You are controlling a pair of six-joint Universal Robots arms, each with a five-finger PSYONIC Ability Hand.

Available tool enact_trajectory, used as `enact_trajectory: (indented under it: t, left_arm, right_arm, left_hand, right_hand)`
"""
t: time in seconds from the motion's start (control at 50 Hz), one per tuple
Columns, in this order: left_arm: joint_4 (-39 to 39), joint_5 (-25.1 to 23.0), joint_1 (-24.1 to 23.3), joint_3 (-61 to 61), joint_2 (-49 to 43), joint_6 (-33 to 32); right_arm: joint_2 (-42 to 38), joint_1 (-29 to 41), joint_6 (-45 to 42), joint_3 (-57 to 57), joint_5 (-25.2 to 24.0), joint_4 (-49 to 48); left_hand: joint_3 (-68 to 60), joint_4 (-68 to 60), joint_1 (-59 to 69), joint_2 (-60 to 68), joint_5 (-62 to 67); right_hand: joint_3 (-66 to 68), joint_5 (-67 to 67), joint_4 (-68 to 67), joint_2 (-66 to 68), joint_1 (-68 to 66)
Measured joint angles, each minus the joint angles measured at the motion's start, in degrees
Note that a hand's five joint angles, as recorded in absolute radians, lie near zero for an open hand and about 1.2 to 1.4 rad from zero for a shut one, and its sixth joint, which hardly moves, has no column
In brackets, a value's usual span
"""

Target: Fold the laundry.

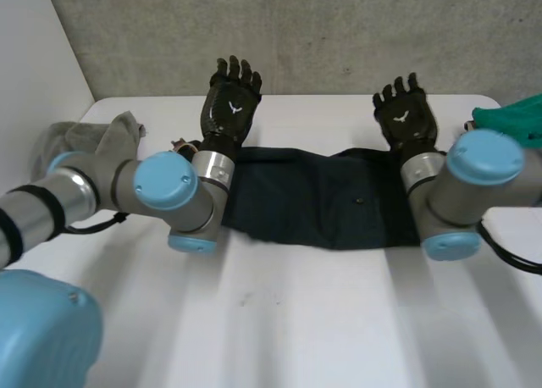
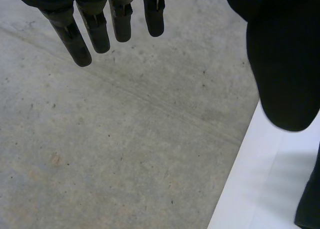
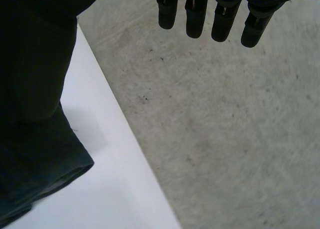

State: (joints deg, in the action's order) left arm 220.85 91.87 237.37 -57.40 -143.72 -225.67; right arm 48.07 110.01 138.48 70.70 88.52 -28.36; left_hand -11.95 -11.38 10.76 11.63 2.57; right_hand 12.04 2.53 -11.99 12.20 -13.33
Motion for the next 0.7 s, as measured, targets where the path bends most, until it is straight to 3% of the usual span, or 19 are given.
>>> enact_trajectory:
  t: [0.1, 0.24, 0.34, 0.48, 0.58, 0.66, 0.68, 0.7]
  left_arm:
    - [-0.59, 0.45, -0.16, -10.98, 8.91, 3.3]
    - [-5.77, 0.43, -0.22, -23.37, 16.23, 7.08]
    - [-9.39, 0.1, 0.26, -24.71, 16.04, 8.83]
    - [-10.56, 0.43, 2.19, -19.36, 9.07, 8.11]
    - [-11.14, 0.6, 4.1, -18.55, 7.55, 6.55]
    - [-12.29, 0.61, 4.57, -19.47, 8.35, 6.15]
    - [-13.03, 0.62, 4.57, -20.18, 9.38, 6.19]
    - [-13.45, 0.61, 4.53, -20.63, 10.07, 6.26]
  right_arm:
    - [9.75, -2.56, 10.66, 4.55, -1.45, 17.29]
    - [12.81, -5.9, 19.65, 9.76, -4.49, 33.7]
    - [12.28, -6.89, 20.06, 12.95, -5.64, 31.39]
    - [9.17, -6.6, 19.4, 15.46, -5.48, 23.5]
    - [6.95, -6.24, 18.09, 16.11, -5.26, 19.63]
    - [5.68, -6.25, 15.4, 16.13, -4.84, 18.47]
    - [5.41, -6.38, 13.86, 16.13, -4.32, 18.25]
    - [5.38, -6.48, 13.02, 16.15, -3.96, 18.18]
  left_hand:
    - [0.0, 0.0, 0.0, 0.0, 0.0]
    - [0.0, 0.0, 0.0, 0.0, 0.0]
    - [0.0, 0.0, 0.0, 0.0, 0.0]
    - [0.0, 0.0, 0.0, 0.0, 0.0]
    - [0.0, 0.0, 0.0, 0.0, 0.0]
    - [0.0, 0.0, 0.0, 0.0, 0.0]
    - [0.0, 0.0, 0.0, 0.0, 0.0]
    - [0.0, 0.0, 0.0, 0.0, 0.0]
  right_hand:
    - [0.0, 0.0, 0.0, 0.0, 0.0]
    - [0.0, 0.0, 0.0, 0.0, 0.0]
    - [0.0, 0.01, 0.0, 0.0, 0.0]
    - [1.3, 1.22, -1.41, 0.49, -0.29]
    - [8.55, 8.43, -8.64, 8.31, -7.06]
    - [31.77, 28.17, -31.68, 31.79, -27.02]
    - [46.95, 43.0, -47.08, 46.68, -35.37]
    - [51.12, 47.15, -51.3, 50.27, -36.41]
